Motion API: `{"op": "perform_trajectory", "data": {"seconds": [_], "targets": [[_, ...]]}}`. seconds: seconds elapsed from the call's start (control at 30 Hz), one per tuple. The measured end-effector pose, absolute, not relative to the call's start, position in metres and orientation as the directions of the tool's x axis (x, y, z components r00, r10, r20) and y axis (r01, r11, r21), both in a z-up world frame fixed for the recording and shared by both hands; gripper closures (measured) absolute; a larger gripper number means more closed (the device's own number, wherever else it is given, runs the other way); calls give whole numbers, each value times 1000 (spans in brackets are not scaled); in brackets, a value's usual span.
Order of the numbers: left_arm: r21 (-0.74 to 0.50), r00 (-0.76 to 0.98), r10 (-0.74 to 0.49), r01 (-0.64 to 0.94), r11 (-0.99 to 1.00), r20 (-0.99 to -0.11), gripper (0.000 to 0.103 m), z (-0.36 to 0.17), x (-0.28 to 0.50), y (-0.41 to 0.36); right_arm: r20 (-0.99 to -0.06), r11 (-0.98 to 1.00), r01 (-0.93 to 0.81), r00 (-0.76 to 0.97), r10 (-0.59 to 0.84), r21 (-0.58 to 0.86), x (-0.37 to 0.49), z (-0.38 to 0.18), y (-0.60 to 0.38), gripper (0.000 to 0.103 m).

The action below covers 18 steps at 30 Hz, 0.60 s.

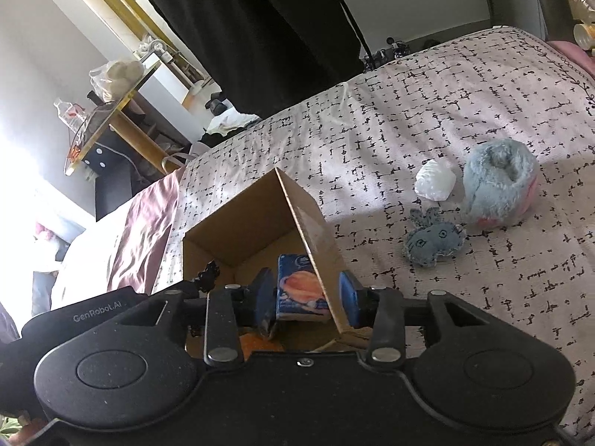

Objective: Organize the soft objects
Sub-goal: 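Open both tools to drop the toy and tissue pack into the box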

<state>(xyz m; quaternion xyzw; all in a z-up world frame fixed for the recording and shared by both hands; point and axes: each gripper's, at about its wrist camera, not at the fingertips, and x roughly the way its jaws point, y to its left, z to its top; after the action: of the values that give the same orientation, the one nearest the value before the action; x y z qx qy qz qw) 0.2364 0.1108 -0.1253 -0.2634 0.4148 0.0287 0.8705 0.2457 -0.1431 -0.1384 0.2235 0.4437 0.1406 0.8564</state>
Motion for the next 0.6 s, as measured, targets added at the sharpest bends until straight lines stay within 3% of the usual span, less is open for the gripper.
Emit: {"op": "perform_trajectory", "data": {"seconds": [0.27,0.53,0.6], "targets": [[-411,660,-123,-300,861,-741,57,-115,232,108,-692,853,-11,579,431,521,238,-139,-164,59],[-375,656,-116,-269,887,-746,48,-104,230,83,-682,846,13,598,421,533,230,-137,-191,54],[-364,652,-114,-262,894,-749,41,-102,229,74,-683,847,17,602,415,531,228,-138,-199,51]]}}
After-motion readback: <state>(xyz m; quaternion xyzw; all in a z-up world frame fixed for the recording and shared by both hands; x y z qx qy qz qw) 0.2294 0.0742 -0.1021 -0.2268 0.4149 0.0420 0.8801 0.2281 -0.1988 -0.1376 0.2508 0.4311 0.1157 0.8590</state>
